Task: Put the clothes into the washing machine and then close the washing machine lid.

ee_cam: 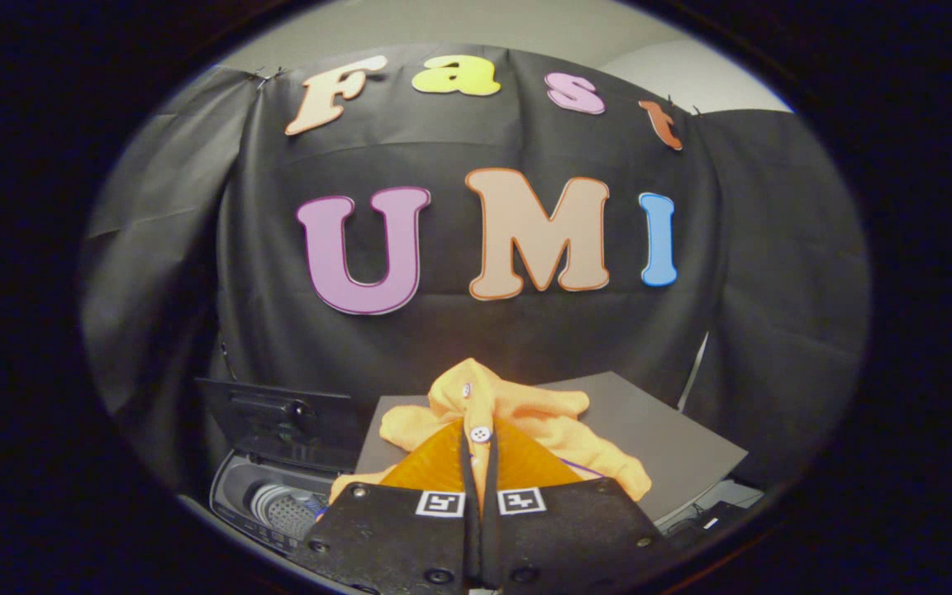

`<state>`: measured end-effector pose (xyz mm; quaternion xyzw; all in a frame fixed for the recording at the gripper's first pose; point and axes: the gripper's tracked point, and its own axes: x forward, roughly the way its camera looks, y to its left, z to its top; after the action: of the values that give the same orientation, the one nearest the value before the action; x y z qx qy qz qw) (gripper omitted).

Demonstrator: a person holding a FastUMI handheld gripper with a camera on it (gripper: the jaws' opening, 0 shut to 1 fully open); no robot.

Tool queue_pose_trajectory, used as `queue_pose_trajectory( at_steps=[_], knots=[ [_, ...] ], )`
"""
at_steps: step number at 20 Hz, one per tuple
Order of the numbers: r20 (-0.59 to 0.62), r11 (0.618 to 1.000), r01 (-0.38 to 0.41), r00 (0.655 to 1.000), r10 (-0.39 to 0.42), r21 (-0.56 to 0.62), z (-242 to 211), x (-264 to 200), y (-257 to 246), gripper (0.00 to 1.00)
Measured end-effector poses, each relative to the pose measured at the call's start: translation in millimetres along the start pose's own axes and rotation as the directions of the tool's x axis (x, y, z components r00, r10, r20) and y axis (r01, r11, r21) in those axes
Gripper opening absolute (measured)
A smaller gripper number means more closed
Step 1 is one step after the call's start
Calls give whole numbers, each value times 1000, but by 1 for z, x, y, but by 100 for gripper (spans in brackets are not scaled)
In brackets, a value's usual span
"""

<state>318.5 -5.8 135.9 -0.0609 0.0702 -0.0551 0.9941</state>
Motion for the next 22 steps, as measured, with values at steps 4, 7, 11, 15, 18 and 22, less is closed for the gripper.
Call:
queue_pose_trajectory(
  at_steps=[4,7,11,15,18,22],
  knots=[
    [39,994,-84,996,82,67,22,-12,47,1],
    [83,986,-140,988,133,93,34,-17,83,0],
    [93,973,-202,977,193,113,30,-17,134,0],
    [81,960,-250,967,241,124,9,-14,177,0],
    [55,951,-287,958,282,113,-15,-9,202,0],
    [-1,947,-303,952,305,109,-56,4,224,1]
  ],
)
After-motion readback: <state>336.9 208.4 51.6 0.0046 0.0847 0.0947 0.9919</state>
